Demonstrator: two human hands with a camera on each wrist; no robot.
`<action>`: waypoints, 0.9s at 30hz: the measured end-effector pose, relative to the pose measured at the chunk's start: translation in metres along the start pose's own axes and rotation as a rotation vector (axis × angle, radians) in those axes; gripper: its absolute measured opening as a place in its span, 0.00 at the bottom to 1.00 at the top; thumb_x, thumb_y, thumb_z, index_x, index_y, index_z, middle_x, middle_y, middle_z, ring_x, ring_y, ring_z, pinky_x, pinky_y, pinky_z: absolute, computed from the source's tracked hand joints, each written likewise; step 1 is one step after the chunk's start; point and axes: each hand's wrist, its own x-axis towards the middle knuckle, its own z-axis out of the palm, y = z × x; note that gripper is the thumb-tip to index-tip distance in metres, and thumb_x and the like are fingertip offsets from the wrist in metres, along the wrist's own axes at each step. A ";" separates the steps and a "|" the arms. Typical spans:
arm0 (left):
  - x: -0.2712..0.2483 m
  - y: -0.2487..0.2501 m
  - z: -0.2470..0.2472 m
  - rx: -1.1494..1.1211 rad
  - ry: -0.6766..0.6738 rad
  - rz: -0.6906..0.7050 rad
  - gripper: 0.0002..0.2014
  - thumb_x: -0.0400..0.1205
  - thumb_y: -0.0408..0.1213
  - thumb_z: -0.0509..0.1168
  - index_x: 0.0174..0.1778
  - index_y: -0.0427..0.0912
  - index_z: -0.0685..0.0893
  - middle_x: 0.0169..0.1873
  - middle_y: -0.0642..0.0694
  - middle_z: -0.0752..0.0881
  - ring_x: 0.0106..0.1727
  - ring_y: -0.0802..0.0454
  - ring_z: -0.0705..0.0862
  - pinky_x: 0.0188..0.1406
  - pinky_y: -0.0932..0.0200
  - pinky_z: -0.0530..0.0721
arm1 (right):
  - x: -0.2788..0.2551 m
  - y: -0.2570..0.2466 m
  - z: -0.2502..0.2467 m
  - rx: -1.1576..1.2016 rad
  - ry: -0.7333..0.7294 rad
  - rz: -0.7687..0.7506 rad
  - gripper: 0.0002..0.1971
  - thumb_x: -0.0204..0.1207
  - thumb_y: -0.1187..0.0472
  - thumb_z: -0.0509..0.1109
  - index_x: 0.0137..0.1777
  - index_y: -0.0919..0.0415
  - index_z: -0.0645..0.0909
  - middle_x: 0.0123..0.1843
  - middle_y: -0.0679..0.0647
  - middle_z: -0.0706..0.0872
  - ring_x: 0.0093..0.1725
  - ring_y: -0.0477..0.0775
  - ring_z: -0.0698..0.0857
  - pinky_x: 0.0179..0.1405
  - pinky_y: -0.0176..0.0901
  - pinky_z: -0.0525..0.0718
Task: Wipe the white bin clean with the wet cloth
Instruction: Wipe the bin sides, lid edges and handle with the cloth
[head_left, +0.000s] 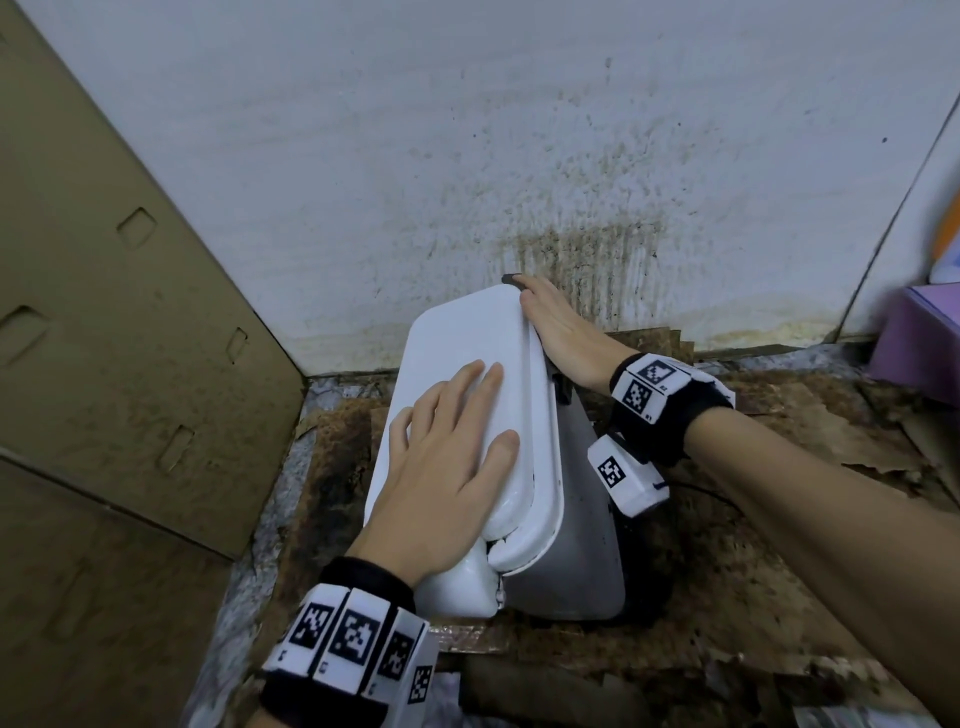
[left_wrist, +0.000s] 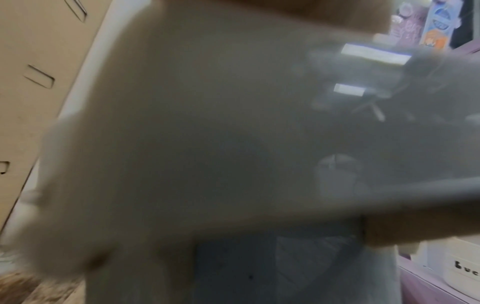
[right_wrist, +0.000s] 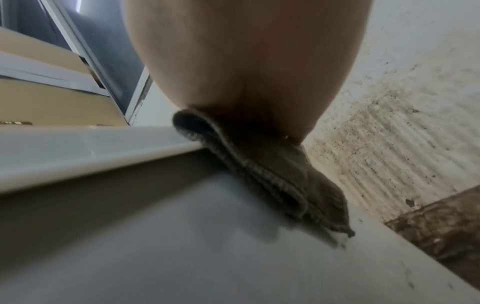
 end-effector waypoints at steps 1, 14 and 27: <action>0.000 0.001 0.001 0.000 -0.001 0.002 0.32 0.86 0.62 0.38 0.90 0.65 0.49 0.88 0.67 0.48 0.86 0.68 0.42 0.83 0.59 0.40 | -0.003 0.002 0.001 0.017 0.003 -0.003 0.26 0.93 0.47 0.41 0.88 0.50 0.53 0.90 0.44 0.50 0.88 0.39 0.44 0.84 0.40 0.44; 0.001 0.006 0.005 0.004 -0.014 -0.007 0.33 0.85 0.63 0.37 0.90 0.64 0.49 0.88 0.65 0.48 0.88 0.63 0.43 0.86 0.49 0.44 | -0.118 -0.019 0.056 0.256 0.132 0.004 0.26 0.93 0.50 0.41 0.89 0.43 0.43 0.85 0.26 0.36 0.84 0.26 0.36 0.86 0.34 0.40; 0.001 -0.001 0.003 -0.005 -0.005 -0.009 0.33 0.85 0.63 0.37 0.90 0.65 0.50 0.88 0.64 0.49 0.88 0.63 0.44 0.85 0.52 0.42 | -0.097 0.002 0.066 -0.220 0.188 -0.079 0.40 0.76 0.36 0.19 0.85 0.53 0.41 0.86 0.45 0.40 0.90 0.51 0.41 0.87 0.41 0.36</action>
